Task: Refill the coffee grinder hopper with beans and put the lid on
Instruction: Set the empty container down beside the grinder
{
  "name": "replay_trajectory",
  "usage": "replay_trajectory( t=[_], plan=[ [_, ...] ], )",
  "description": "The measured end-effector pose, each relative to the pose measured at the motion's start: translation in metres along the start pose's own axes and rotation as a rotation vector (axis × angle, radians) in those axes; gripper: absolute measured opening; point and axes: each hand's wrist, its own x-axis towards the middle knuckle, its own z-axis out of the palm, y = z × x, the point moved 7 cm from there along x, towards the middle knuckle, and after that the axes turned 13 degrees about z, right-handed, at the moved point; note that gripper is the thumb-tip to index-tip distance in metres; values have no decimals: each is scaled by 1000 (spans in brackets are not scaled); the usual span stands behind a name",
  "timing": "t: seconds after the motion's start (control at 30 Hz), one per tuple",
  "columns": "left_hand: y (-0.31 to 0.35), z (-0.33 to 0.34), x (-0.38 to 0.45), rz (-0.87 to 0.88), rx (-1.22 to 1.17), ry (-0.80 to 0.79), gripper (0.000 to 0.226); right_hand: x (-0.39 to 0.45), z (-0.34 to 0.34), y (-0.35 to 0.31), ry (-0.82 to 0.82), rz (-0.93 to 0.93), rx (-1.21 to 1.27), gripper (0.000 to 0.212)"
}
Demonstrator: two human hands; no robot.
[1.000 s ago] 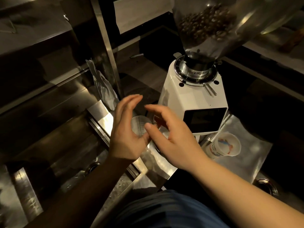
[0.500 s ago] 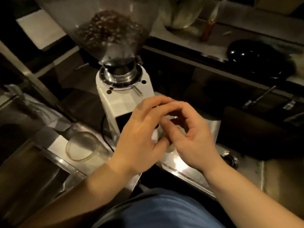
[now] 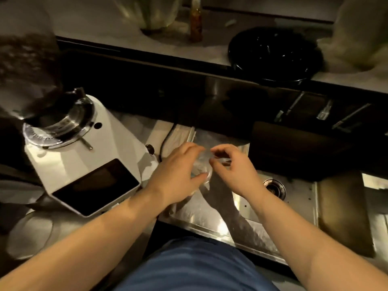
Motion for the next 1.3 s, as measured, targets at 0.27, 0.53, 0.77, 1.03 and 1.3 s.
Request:
replay_trajectory(
  t=[0.27, 0.53, 0.77, 1.03, 1.3],
  plan=[
    [-33, 21, 6, -127, 82, -73, 61, 55, 62, 52, -336, 28, -300, 78],
    [-42, 28, 2, -180, 40, -48, 75, 71, 56, 60, -262, 25, -198, 52],
    [-10, -5, 7, -163, -199, 186, 119, 41, -31, -32, -120, -175, 117, 50],
    [32, -87, -57, 15, -354, 632, 102, -56, -37, -151, -241, -505, 219, 83],
    [28, -146, -194, 44, -135, 986, 97, -148, 41, -242, -305, -924, 133, 82]
  ],
)
